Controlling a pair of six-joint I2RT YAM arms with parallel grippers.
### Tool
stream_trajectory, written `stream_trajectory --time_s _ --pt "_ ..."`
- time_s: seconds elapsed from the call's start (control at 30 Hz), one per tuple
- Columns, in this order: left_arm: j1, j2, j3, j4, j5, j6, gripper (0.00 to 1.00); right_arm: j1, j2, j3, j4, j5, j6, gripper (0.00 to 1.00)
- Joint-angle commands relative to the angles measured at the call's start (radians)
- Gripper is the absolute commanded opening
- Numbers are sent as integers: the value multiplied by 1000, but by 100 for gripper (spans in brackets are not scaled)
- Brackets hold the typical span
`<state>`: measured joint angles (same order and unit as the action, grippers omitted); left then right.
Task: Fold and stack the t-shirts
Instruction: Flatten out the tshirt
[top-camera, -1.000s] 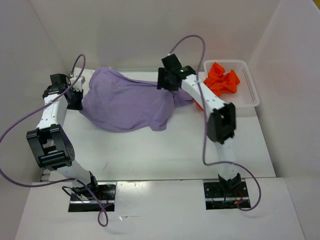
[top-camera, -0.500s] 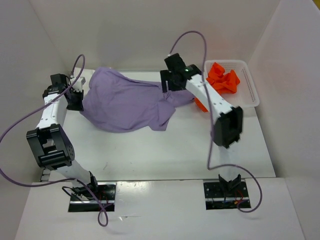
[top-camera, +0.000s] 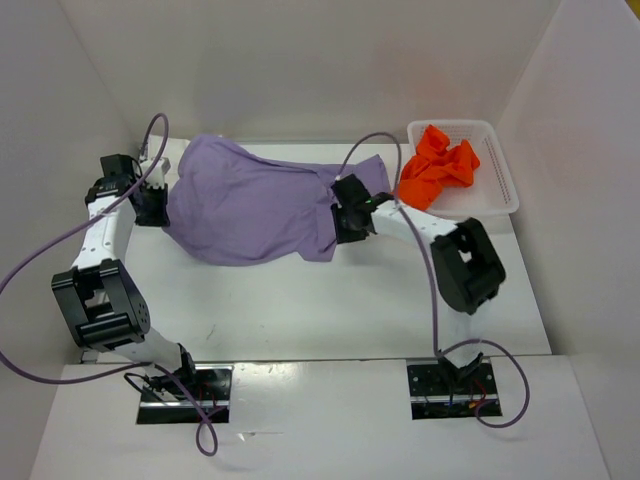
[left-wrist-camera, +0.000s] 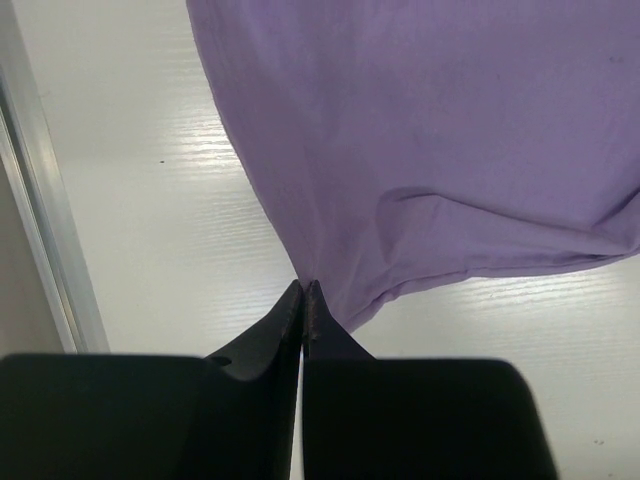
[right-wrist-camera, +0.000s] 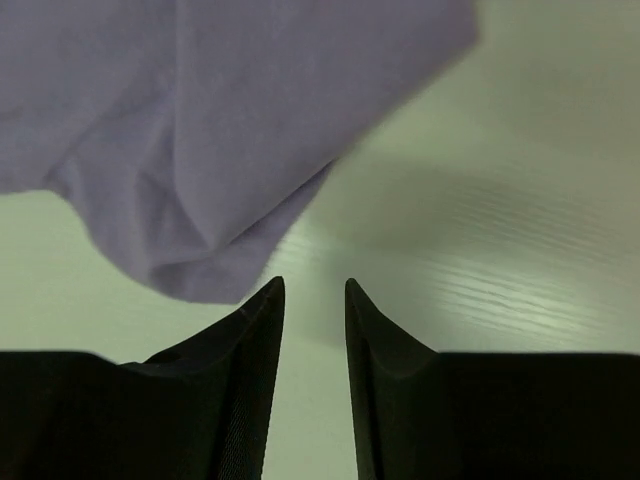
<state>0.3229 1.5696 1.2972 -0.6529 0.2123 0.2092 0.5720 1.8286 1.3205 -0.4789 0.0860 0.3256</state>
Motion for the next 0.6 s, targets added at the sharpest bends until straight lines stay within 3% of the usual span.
stream_trajectory --time_s 0.0,0.23,0.57 --pt "-1 -54 -9 21 30 -13 0 75 62 57 63 1 30 36" --pt "-1 -63 -9 21 21 -13 0 141 178 109 10 84 -7 57" --pt "-1 -63 -9 12 12 -13 0 141 126 98 28 63 24 60"
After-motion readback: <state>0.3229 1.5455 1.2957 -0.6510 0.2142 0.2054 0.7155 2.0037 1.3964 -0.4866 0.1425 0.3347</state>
